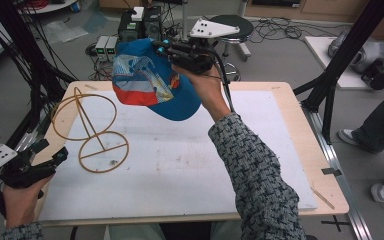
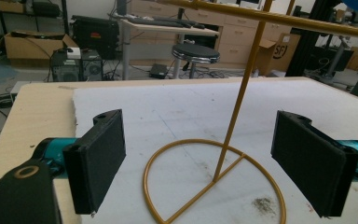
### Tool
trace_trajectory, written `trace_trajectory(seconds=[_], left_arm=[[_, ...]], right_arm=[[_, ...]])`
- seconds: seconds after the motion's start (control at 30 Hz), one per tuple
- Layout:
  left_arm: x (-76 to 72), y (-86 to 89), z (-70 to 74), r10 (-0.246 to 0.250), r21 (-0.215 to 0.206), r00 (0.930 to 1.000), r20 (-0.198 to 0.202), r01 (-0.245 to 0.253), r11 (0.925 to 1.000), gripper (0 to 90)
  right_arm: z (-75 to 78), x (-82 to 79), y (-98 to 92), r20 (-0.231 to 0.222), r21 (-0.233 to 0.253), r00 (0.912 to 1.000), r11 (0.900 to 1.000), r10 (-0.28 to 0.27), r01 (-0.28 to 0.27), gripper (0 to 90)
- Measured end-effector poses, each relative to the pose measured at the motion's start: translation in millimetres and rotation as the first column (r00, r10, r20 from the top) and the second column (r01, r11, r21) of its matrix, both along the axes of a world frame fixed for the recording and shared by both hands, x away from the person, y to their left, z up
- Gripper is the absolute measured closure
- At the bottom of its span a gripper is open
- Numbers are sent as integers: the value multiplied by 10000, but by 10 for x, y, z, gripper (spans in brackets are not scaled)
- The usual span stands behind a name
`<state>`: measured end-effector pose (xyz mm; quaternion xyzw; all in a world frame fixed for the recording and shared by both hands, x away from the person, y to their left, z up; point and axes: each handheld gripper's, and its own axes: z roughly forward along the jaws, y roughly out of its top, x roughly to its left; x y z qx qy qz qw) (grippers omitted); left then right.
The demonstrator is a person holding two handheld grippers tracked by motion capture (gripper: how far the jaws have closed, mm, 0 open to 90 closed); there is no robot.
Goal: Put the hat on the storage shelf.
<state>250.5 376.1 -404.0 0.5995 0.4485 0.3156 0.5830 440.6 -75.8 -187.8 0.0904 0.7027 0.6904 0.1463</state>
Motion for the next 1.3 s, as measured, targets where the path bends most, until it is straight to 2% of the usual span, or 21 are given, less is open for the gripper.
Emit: trace_trajectory(seconds=[0.27,0.4,0.67,0.97,1.07,1.3], left_arm=[[-29,47,16,110,4,9999,65,-110,9999,179],[-36,62,18,137,-29,9999,79,-136,9999,179],[-50,72,28,130,-52,9998,130,-129,9999,179],[-70,102,36,230,-119,9995,193,-228,9997,179],[-75,113,38,248,-106,9995,193,-246,9996,179],[-99,159,41,370,-152,9991,211,-367,9992,179]], right_arm=[[100,37,235,27,125,9967,9966,808,-808,893],[159,33,403,81,134,9910,9909,1338,-1339,893],[170,-16,631,16,171,9788,9787,2046,-2046,893],[90,-29,876,-279,151,9601,9605,2782,-2779,893],[38,-25,981,-411,-83,9542,9549,2964,-2969,893],[-117,-8,1212,-907,-600,9463,9468,3102,-3162,892]])
